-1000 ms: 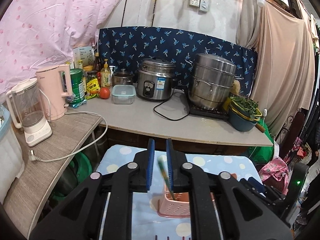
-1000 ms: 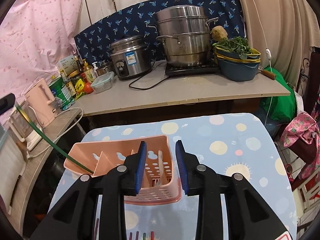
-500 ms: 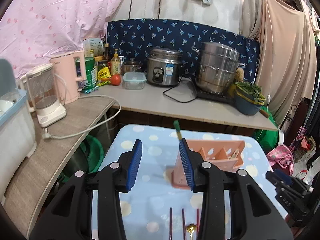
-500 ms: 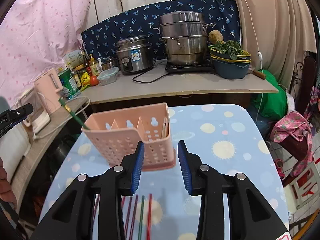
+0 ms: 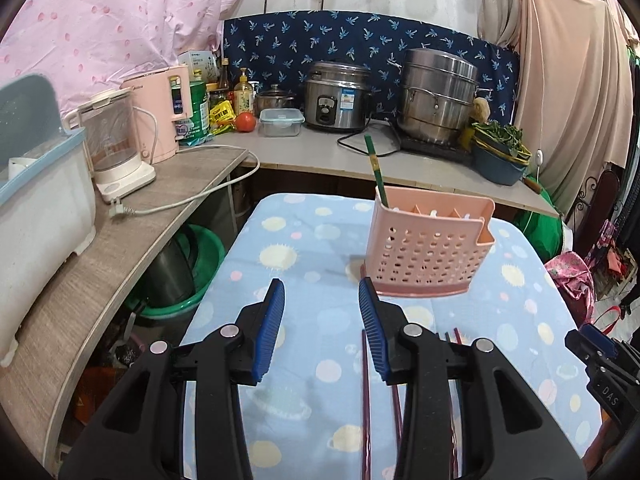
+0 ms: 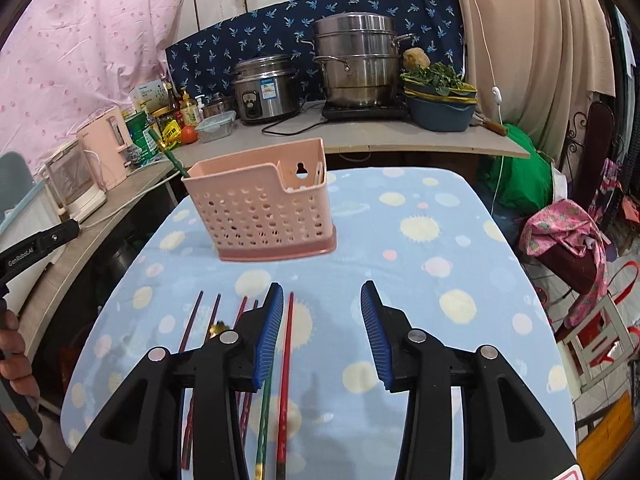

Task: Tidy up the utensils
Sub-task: 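Move the right tool to a red chopstick while the left tool moves to a dark-red chopstick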

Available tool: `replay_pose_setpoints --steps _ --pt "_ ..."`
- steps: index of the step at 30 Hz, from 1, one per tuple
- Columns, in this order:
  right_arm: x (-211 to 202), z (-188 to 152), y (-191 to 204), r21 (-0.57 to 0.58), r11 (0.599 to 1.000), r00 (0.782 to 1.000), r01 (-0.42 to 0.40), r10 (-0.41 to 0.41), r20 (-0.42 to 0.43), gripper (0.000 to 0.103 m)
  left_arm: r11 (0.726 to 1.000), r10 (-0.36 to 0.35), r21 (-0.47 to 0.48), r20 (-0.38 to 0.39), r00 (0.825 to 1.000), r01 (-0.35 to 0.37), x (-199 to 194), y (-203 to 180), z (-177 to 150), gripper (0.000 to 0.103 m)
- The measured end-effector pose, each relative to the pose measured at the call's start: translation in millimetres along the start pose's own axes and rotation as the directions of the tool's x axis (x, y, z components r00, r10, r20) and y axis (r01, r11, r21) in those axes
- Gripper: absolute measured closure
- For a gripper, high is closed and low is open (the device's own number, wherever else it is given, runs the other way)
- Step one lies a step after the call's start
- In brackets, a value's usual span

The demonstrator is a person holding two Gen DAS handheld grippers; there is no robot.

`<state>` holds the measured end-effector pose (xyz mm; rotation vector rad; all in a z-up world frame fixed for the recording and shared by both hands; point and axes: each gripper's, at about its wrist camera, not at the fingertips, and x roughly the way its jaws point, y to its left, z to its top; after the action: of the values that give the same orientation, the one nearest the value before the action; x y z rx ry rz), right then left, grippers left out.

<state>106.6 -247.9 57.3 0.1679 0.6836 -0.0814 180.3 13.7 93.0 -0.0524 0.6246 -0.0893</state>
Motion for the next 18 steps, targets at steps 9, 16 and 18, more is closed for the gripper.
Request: replay_pose_setpoints --steps 9,16,18 --pt "-26 -32 0 -0.004 1.0 1.0 0.006 -0.006 -0.012 0.063 1.0 0.011 -0.011 -0.031 0.999 -0.011 -20 7 -32 0.066" --pt "-36 -66 5 -0.022 1.0 0.999 0.002 -0.003 -0.052 0.063 1.0 0.017 -0.001 -0.072 0.997 -0.017 -32 6 -65 0.066" --pt "-36 -77 8 -0.024 1.0 0.998 -0.001 0.0 -0.068 0.063 1.0 0.015 -0.001 -0.09 0.996 -0.015 -33 5 -73 0.066"
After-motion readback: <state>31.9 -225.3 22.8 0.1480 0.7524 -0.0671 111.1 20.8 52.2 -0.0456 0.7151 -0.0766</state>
